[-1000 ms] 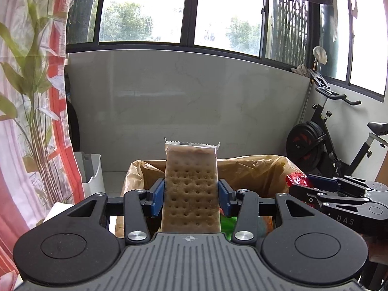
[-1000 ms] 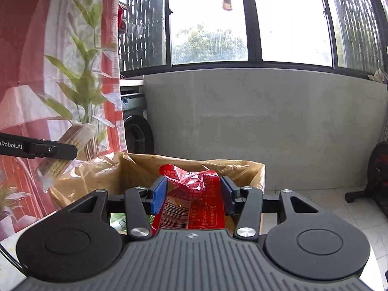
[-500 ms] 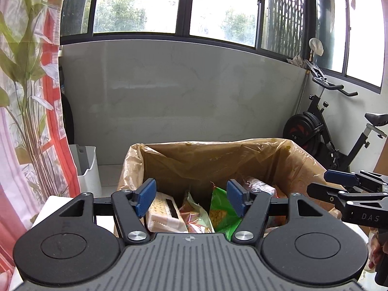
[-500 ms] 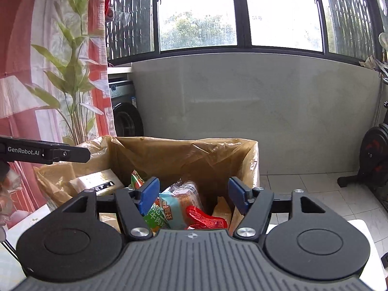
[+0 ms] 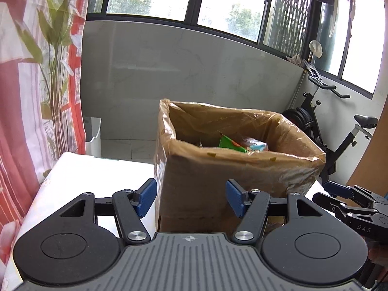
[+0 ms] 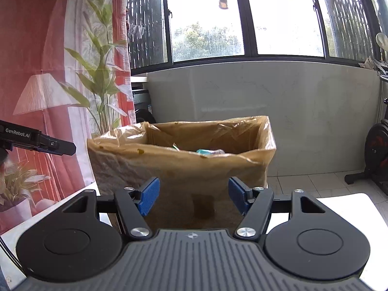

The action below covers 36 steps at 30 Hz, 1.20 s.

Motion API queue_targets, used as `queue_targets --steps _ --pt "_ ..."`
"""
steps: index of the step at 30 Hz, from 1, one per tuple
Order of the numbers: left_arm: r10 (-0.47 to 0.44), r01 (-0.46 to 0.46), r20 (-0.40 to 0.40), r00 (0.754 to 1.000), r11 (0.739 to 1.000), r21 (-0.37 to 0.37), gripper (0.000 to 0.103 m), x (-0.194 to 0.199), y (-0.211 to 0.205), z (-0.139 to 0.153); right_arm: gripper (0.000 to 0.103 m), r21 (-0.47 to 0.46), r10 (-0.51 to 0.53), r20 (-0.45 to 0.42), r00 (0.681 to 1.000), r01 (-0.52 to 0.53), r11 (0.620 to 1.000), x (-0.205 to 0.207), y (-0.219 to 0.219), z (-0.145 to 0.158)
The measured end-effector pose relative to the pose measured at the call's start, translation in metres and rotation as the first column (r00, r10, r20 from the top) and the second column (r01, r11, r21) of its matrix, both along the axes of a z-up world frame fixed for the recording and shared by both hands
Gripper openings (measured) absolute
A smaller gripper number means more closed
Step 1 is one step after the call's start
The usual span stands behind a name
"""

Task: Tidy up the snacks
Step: 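Grasp the small brown packet with the left tool while the right tool grasps the gold packet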

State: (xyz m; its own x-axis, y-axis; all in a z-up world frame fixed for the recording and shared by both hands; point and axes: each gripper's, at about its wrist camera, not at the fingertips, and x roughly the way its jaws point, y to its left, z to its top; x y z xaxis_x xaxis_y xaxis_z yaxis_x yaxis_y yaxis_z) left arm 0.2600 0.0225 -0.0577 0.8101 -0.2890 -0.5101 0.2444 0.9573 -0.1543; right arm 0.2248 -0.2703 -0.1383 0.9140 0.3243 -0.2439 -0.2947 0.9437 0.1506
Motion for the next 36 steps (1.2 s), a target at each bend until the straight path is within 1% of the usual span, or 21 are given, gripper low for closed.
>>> queue_targets --steps 2,6,7,8,12,13,15,17,21,23,25,26,28,29,30,33,36 --pt "0.001 0.0 -0.039 0.999 1.0 0.005 0.06 0.0 -0.003 -0.013 0.066 -0.007 0.006 -0.026 1.0 -0.006 1.0 -0.005 0.001 -0.009" --pt "0.026 -0.024 -0.143 0.989 1.0 0.011 0.053 0.008 -0.008 -0.053 0.066 -0.017 0.008 -0.092 0.996 -0.01 1.0 -0.007 0.004 -0.03" --pt "0.038 -0.036 -0.17 0.985 0.999 0.015 0.051 0.011 -0.011 -0.063 0.066 -0.014 0.009 -0.109 0.994 -0.011 1.0 -0.007 0.003 -0.035" --pt "0.049 -0.047 -0.195 0.979 0.999 0.014 0.048 0.015 -0.014 -0.073 0.066 -0.007 0.011 -0.125 0.992 -0.012 1.0 -0.006 0.003 -0.04" --pt "0.075 -0.085 -0.283 0.956 0.996 -0.021 0.043 0.027 -0.026 -0.11 0.066 -0.004 0.008 -0.181 0.984 -0.009 1.0 -0.004 0.002 -0.059" --pt "0.076 -0.088 -0.306 0.949 0.996 -0.026 0.039 0.03 -0.03 -0.117 0.065 -0.007 0.008 -0.192 0.981 -0.009 1.0 -0.004 0.002 -0.063" --pt "0.075 -0.091 -0.342 0.937 0.995 -0.031 0.038 0.035 -0.036 -0.128 0.065 -0.005 0.009 -0.215 0.977 -0.01 1.0 -0.003 0.0 -0.07" --pt "0.088 -0.098 -0.362 0.928 0.995 -0.01 0.038 0.038 -0.044 -0.137 0.065 -0.002 0.009 -0.232 0.973 -0.01 1.0 -0.003 -0.002 -0.076" --pt "0.126 -0.115 -0.373 0.919 0.992 0.053 0.038 0.042 -0.049 -0.147 0.064 0.01 0.007 -0.255 0.967 -0.005 1.0 -0.004 -0.007 -0.086" --pt "0.136 -0.113 -0.372 0.918 0.99 0.082 0.038 0.044 -0.051 -0.152 0.064 0.015 0.008 -0.261 0.965 -0.004 1.0 -0.005 -0.01 -0.089" --pt "0.153 -0.112 -0.365 0.918 0.985 0.133 0.038 0.043 -0.055 -0.156 0.064 0.018 0.009 -0.268 0.963 -0.004 1.0 -0.004 -0.01 -0.091" --pt "0.161 -0.115 -0.359 0.919 0.983 0.146 0.038 0.04 -0.058 -0.157 0.065 0.02 0.01 -0.272 0.962 -0.005 1.0 -0.004 -0.01 -0.092" --pt "0.17 -0.124 -0.354 0.92 0.981 0.149 0.037 0.039 -0.057 -0.159 0.064 0.023 0.012 -0.28 0.96 -0.006 1.0 -0.003 -0.01 -0.094" --pt "0.175 -0.128 -0.353 0.919 0.98 0.154 0.032 0.039 -0.056 -0.16 0.064 0.023 0.013 -0.284 0.959 -0.007 1.0 -0.003 -0.01 -0.095" --pt "0.177 -0.127 -0.348 0.921 0.979 0.162 0.029 0.039 -0.056 -0.16 0.064 0.023 0.015 -0.287 0.958 -0.008 1.0 -0.002 -0.01 -0.096" --pt "0.163 -0.113 -0.342 0.925 0.98 0.161 0.027 0.037 -0.054 -0.16 0.064 0.024 0.02 -0.298 0.954 -0.014 1.0 -0.003 -0.009 -0.1" --pt "0.142 -0.096 -0.323 0.936 0.983 0.153 0.024 0.037 -0.057 -0.158 0.064 0.025 0.023 -0.305 0.952 -0.016 1.0 -0.003 -0.008 -0.102"
